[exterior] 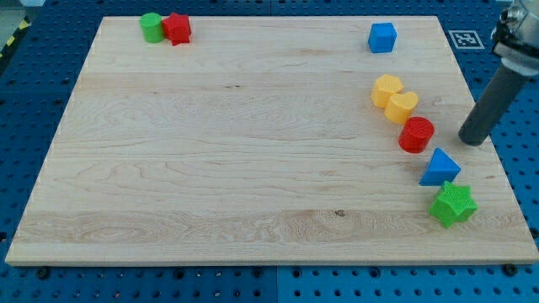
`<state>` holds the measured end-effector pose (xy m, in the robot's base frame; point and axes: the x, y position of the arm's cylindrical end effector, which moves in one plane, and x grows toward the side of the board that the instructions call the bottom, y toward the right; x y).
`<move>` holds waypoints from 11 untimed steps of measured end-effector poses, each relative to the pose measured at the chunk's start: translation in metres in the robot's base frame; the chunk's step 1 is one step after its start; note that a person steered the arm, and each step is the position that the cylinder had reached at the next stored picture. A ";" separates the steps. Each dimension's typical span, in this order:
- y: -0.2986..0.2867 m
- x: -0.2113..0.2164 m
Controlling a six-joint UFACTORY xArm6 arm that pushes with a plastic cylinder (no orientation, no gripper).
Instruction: Slide red circle towards center left
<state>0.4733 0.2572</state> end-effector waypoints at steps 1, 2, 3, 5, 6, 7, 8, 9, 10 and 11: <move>-0.012 0.008; -0.012 0.008; -0.012 0.011; -0.041 -0.001; -0.072 -0.014; -0.112 -0.029; -0.157 -0.032; -0.204 -0.048; -0.251 -0.066; -0.304 -0.078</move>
